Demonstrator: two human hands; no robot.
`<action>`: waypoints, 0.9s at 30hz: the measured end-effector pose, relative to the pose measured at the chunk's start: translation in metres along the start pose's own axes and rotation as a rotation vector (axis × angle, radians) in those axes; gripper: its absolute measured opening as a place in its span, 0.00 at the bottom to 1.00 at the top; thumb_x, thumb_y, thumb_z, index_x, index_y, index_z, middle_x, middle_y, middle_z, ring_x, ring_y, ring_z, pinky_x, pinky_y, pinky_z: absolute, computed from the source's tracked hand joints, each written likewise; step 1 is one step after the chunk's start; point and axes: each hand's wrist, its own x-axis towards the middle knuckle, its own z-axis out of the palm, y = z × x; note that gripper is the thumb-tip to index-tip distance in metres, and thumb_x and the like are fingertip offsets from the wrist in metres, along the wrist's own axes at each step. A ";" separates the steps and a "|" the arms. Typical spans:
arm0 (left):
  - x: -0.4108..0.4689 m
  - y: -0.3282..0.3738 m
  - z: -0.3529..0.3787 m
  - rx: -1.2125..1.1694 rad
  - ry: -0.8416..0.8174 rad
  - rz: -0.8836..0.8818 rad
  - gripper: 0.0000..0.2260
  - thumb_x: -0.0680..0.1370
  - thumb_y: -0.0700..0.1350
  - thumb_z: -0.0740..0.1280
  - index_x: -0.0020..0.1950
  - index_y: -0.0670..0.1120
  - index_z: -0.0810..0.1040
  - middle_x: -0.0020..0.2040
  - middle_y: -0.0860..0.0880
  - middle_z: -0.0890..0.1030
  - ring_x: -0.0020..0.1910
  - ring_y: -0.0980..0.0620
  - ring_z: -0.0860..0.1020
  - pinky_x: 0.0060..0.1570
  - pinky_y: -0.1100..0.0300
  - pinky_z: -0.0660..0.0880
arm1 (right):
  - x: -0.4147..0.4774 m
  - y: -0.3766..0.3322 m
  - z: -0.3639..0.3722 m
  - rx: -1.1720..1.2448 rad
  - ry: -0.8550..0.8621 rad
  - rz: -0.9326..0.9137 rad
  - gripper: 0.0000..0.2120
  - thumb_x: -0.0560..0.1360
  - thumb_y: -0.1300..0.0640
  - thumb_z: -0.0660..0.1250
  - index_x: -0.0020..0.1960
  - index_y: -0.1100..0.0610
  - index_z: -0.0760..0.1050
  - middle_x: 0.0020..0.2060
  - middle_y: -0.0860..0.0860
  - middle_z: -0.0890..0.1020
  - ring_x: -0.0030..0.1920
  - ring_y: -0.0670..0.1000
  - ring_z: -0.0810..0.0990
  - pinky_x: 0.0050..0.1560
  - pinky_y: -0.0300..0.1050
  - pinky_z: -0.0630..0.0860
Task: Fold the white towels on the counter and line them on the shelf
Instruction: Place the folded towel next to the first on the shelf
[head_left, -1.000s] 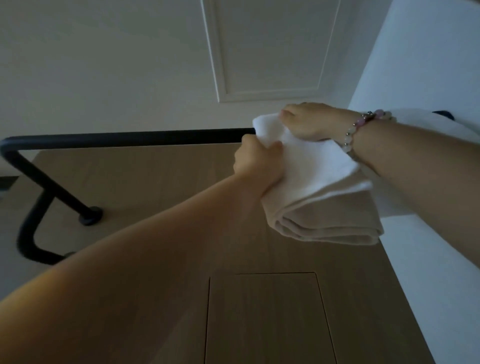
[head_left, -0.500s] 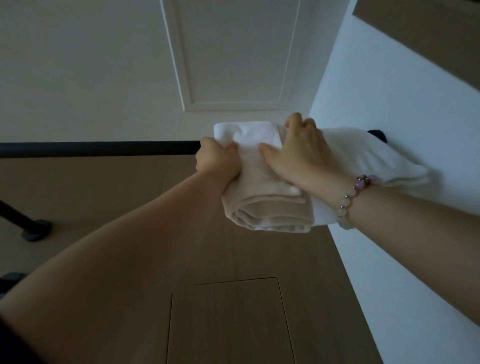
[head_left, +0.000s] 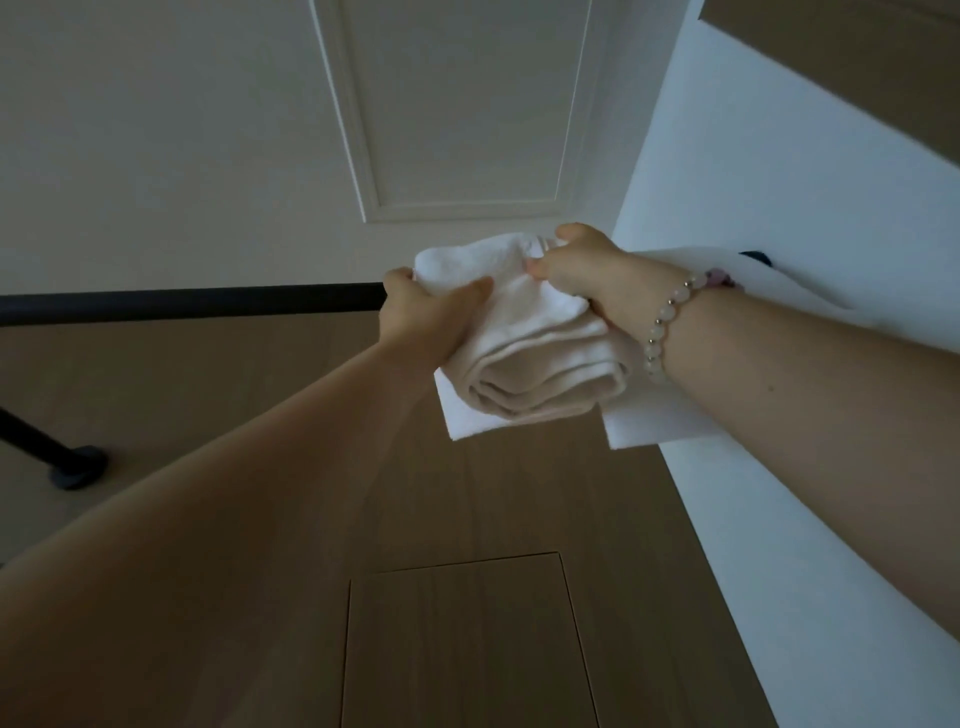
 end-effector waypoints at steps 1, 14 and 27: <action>0.000 -0.002 -0.002 -0.009 -0.003 -0.017 0.23 0.72 0.52 0.71 0.62 0.42 0.73 0.54 0.48 0.78 0.47 0.51 0.78 0.39 0.62 0.73 | 0.003 -0.001 0.000 0.014 0.005 0.012 0.27 0.77 0.54 0.64 0.73 0.60 0.60 0.68 0.56 0.70 0.65 0.56 0.72 0.55 0.41 0.69; -0.003 -0.015 -0.013 -0.301 -0.409 -0.134 0.14 0.74 0.52 0.65 0.48 0.42 0.79 0.41 0.45 0.84 0.41 0.50 0.83 0.48 0.55 0.77 | -0.016 0.014 -0.010 0.288 -0.061 0.170 0.14 0.73 0.49 0.68 0.48 0.59 0.75 0.41 0.52 0.81 0.45 0.53 0.81 0.50 0.44 0.78; -0.017 -0.022 -0.003 -0.360 -0.456 -0.079 0.13 0.79 0.45 0.58 0.40 0.41 0.77 0.28 0.48 0.82 0.30 0.52 0.81 0.31 0.63 0.78 | -0.019 0.038 0.002 0.302 -0.065 0.114 0.36 0.63 0.33 0.66 0.61 0.57 0.74 0.54 0.52 0.81 0.55 0.55 0.79 0.61 0.51 0.74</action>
